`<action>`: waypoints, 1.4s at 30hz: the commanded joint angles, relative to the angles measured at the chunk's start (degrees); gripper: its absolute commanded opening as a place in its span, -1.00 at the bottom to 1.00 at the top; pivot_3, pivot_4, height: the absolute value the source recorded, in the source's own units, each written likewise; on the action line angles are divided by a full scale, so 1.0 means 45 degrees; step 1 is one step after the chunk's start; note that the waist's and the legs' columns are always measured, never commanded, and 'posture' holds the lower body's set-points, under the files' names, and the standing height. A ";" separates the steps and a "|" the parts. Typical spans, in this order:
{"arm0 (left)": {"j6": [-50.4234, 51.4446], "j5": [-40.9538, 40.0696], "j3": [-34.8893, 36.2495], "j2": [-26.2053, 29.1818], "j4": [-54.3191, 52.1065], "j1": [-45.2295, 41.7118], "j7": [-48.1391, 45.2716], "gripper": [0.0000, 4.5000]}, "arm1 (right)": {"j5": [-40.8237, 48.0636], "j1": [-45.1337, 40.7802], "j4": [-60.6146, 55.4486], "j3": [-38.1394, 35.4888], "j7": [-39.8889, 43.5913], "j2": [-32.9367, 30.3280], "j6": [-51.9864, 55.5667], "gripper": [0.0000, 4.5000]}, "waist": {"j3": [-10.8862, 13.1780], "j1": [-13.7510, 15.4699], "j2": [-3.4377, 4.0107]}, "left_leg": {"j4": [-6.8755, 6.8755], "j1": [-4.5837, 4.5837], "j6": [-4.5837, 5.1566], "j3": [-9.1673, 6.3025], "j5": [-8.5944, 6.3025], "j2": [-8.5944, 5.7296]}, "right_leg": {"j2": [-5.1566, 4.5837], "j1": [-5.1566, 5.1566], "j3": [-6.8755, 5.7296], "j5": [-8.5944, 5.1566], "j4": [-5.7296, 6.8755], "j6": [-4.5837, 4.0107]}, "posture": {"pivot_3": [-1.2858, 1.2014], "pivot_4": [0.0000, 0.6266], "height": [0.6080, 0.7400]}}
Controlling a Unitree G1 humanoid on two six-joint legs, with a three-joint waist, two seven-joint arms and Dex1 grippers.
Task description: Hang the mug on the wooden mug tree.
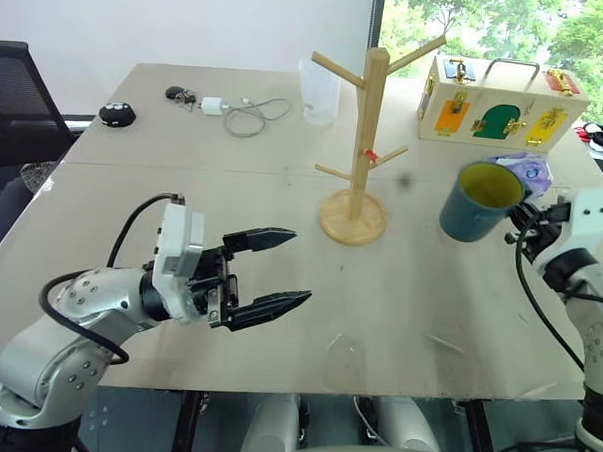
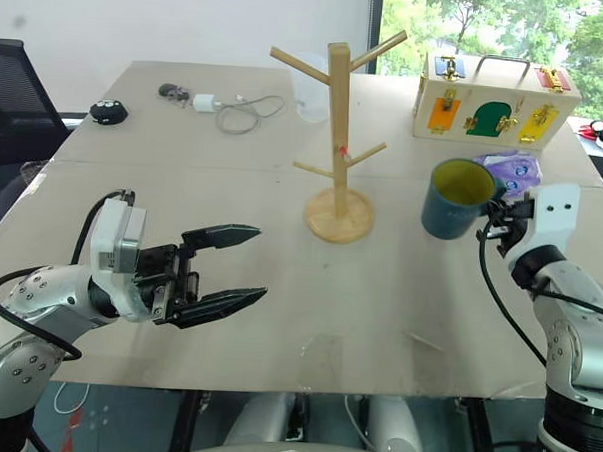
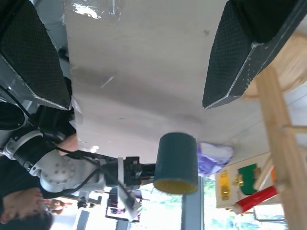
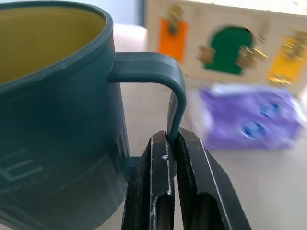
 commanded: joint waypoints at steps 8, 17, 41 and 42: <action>-0.1008 -0.0209 0.2084 -0.0494 -0.0435 0.1591 0.0334 1.00 | 0.3618 -0.1142 -0.2296 0.0524 0.1796 -0.1691 0.2130 -0.98 | 0.0004 -0.0038 0.0001 | -0.0005 -0.0013 0.0001 -0.0003 -0.0001 0.0001 | -0.0030 -0.0004 -0.0006 0.0000 -0.0022 0.0002 | 0.03 -0.52 1.00; -0.1383 -0.0452 0.3711 -0.0076 0.0434 0.2665 -0.1098 1.00 | 0.4732 -0.4267 -0.3102 0.2488 0.0193 -0.2309 0.4972 -0.98 | 0.0009 -0.0038 -0.0006 | 0.0000 -0.0007 0.0001 -0.0011 -0.0001 0.0006 | -0.0068 -0.0006 -0.0022 -0.0011 -0.0015 -0.0026 | 0.03 -0.52 1.00; -0.1517 -0.0109 0.3494 -0.0409 0.0663 0.2759 -0.1000 1.00 | 0.2548 -0.8350 -0.1433 0.5903 -0.2907 0.0285 0.8255 -0.98 | 0.0006 -0.0088 -0.0008 | -0.0003 -0.0206 -0.0061 -0.0015 0.0035 0.0002 | -0.0086 -0.0177 -0.0081 0.0018 -0.0047 0.0014 | 0.03 -0.52 1.00; -0.1494 -0.0179 0.3502 -0.0457 0.0606 0.2774 -0.0942 1.00 | 0.2433 -0.8274 -0.1452 0.5932 -0.2746 0.0038 0.8146 -0.98 | 0.0005 -0.0089 -0.0009 | -0.0003 -0.0207 -0.0060 -0.0011 0.0035 0.0000 | -0.0087 -0.0180 -0.0085 0.0018 -0.0047 0.0014 | 0.03 -0.52 1.00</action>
